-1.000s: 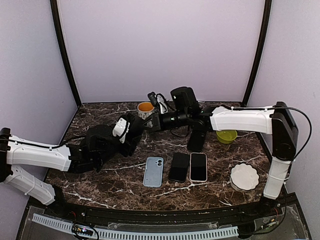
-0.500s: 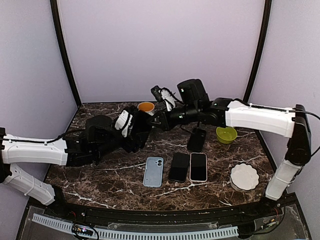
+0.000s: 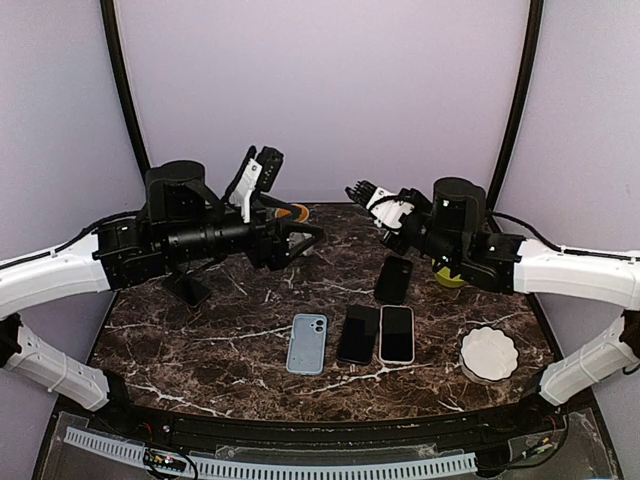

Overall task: Put the phone into the phone case
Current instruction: Pass from the left arm to the right, then pass from the right arm to the left

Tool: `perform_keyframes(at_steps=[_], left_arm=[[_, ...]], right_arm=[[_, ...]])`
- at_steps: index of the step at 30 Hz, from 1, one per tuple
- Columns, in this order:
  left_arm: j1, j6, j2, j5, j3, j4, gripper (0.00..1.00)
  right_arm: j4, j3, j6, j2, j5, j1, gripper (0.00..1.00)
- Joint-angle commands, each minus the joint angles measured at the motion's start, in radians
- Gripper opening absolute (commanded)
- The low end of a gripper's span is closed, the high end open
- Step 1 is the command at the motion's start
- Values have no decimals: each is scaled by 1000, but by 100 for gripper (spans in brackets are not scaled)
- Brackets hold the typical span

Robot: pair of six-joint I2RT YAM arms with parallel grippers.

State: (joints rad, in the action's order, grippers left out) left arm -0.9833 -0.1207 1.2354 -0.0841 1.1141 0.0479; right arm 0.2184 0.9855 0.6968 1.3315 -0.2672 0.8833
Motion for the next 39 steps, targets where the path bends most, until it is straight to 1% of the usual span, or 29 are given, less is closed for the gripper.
perform_keyframes(at_steps=[1,2,4,9,12,15,17,19,20,22,26,28,29,32,33,34,35,36,37,38,39], left_arm=[[68,-175,51,-152,153,-164,76],[111,-240,67,-208,164,-175,76],[163,-341,94,-281,181,-164,76],[179,-460,172,-394,202,-103,78],[179,-524,222,-486,201,15,80],[180,-561,252,-501,212,76,80],[180,-569,265,-508,219,98,79],[180,-577,268,-522,218,122,75],[180,-578,269,-522,216,131,70],[179,-584,264,-525,203,158,66],[181,-595,256,-519,180,205,64],[182,-600,261,-512,186,210,60],[183,-603,270,-513,190,211,55],[184,-618,286,-527,203,213,47],[184,-621,291,-532,203,219,43],[184,-627,294,-534,204,224,40],[184,-628,295,-540,204,226,33],[185,-630,297,-542,203,226,29],[185,-630,297,-544,202,227,22],[186,-631,295,-544,200,228,18],[186,-632,295,-543,198,228,11]], right_arm=[[490,-103,450,-46,-73,40,0],[559,-134,523,-50,-62,45,0],[642,-179,632,-58,-22,64,0],[779,-245,839,-37,1,127,0],[870,-257,948,-1,-11,152,0],[876,-245,974,16,1,170,0],[873,-238,985,25,8,178,0],[875,-234,1002,33,14,183,0],[877,-233,1006,36,15,185,0],[882,-231,1007,38,16,187,0],[883,-232,1004,38,17,191,0],[883,-234,1006,40,19,198,0],[884,-234,1009,43,18,201,0],[893,-232,1012,49,16,206,0],[894,-232,1011,49,16,205,0],[894,-232,1009,48,14,206,0],[893,-232,1008,48,13,205,0],[893,-231,1004,48,12,206,0],[894,-230,1001,47,9,206,0],[896,-229,994,47,5,205,0],[897,-229,988,47,2,206,0]])
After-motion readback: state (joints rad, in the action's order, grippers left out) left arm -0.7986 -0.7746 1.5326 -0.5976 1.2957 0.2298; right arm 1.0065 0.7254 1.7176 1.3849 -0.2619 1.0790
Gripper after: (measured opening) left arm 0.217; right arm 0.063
